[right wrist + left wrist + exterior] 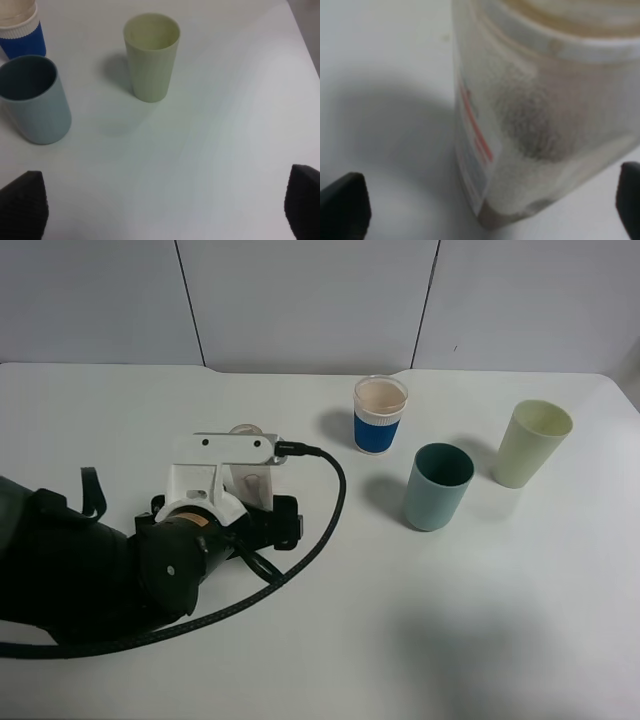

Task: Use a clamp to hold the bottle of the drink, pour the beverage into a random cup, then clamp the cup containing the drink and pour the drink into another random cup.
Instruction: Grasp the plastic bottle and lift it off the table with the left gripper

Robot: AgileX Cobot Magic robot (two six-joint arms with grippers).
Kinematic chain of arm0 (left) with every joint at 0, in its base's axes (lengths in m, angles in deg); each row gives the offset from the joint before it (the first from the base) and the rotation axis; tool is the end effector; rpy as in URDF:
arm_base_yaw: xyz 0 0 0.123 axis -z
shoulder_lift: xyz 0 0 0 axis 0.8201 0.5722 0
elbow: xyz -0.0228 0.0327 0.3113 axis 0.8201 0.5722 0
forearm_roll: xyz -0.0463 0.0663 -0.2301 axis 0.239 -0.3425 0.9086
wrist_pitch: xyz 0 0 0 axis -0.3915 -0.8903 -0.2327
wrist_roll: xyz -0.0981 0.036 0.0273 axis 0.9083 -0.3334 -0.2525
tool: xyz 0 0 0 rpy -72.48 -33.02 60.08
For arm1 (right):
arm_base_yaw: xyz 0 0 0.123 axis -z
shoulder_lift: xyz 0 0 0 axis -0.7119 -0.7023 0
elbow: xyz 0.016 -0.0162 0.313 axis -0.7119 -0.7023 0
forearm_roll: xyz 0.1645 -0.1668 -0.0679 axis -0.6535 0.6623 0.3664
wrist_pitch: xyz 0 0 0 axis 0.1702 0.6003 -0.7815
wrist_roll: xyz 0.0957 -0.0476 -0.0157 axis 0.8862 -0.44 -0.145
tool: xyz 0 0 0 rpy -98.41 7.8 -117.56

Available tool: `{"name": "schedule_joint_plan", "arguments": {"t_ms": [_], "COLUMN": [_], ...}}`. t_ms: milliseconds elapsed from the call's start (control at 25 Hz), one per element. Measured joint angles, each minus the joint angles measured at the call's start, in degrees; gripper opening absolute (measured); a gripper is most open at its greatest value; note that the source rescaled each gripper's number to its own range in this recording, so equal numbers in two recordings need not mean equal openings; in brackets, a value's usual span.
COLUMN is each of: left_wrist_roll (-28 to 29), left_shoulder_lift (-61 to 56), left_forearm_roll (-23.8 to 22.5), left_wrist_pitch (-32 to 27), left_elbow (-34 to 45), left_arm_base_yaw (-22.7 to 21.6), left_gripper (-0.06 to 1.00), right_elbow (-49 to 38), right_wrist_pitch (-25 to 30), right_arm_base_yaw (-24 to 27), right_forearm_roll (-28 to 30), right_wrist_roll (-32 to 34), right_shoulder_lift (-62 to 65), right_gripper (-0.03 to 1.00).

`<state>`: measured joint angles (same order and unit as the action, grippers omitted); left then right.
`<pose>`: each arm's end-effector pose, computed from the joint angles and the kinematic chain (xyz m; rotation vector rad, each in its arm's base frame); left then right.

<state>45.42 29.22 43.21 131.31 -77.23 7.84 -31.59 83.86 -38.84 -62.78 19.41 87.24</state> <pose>0.1958 -0.2138 0.1397 -0.0028 2.1653 -0.0691 -0.0262 0.0124 0.2669 -0.0768 2.0405 -0.0687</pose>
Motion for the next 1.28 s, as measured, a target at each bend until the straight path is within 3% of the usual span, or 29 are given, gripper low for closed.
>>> {"name": "schedule_joint_plan", "arguments": {"t_ms": [240, 560, 800, 1120, 1280], "left_wrist_roll": [3.8, 13.0, 13.4, 13.6, 17.5], "left_shoulder_lift": [2.5, 5.3, 8.6, 11.6, 11.6], "left_forearm_roll": [-2.7, -7.3, -7.7, -13.9, -14.8], "left_wrist_pitch": [3.7, 5.6, 8.4, 12.8, 13.1], "left_elbow": [0.0, -0.1, -0.1, -0.1, -0.1], "left_arm_base_yaw": [0.0, 0.0, 0.0, -0.2, -2.3], "left_gripper": [1.00, 1.00, 1.00, 1.00, 1.00], "right_elbow": [0.0, 0.0, 0.0, 0.0, 0.0], "right_wrist_pitch": [0.0, 0.0, 0.0, 0.0, 0.0], "right_arm_base_yaw": [0.0, 0.0, 0.0, 0.0, 0.0], "right_forearm_roll": [0.0, 0.0, 0.0, 0.0, 0.0], "right_wrist_roll": [0.0, 0.0, 0.0, 0.0, 0.0], "right_shoulder_lift": [0.0, 0.0, 0.0, 0.0, 0.0], "right_gripper": [0.81, 0.81, 0.81, 0.81, 0.81]}}
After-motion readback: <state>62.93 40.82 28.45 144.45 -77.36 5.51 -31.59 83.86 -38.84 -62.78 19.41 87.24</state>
